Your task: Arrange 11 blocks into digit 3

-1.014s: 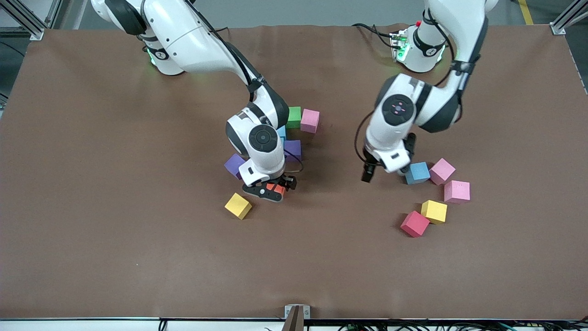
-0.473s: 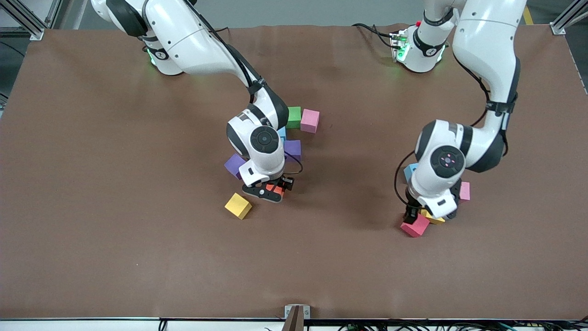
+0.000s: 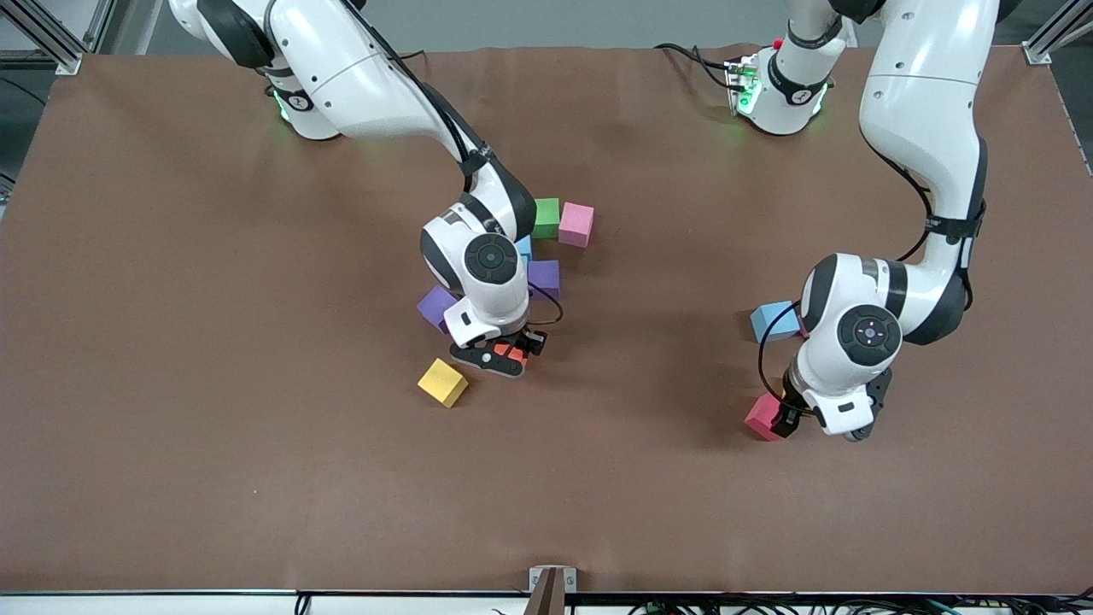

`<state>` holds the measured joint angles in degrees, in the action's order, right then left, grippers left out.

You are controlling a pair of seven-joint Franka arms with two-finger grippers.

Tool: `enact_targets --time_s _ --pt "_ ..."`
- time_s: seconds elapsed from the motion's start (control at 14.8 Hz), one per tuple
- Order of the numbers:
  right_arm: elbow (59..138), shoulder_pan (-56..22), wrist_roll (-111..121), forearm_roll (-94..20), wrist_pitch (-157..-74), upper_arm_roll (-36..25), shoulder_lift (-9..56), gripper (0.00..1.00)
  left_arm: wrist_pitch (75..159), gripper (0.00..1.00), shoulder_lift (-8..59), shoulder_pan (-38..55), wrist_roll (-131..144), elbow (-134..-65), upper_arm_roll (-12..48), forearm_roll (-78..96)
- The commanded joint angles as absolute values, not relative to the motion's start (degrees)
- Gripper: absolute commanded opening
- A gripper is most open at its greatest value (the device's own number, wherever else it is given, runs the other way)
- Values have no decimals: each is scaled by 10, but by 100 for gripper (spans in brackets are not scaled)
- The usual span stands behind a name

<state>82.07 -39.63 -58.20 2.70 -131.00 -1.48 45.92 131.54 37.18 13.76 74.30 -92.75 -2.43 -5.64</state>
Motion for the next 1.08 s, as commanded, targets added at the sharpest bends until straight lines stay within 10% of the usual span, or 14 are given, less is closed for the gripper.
enact_targets --time_s 0.0,0.27,1.01 --pt "817 -397 -594 42 -1313 -15 461 37 1307 100 397 132 724 -882 -16 -34" --pt "818 -395 -589 40 -1307 -14 460 1 1306 100 412 133 724 -864 -16 -12" --pt "886 -399 -499 35 -1308 0 406 1 1311 100 417 120 680 -879 -12 -13"
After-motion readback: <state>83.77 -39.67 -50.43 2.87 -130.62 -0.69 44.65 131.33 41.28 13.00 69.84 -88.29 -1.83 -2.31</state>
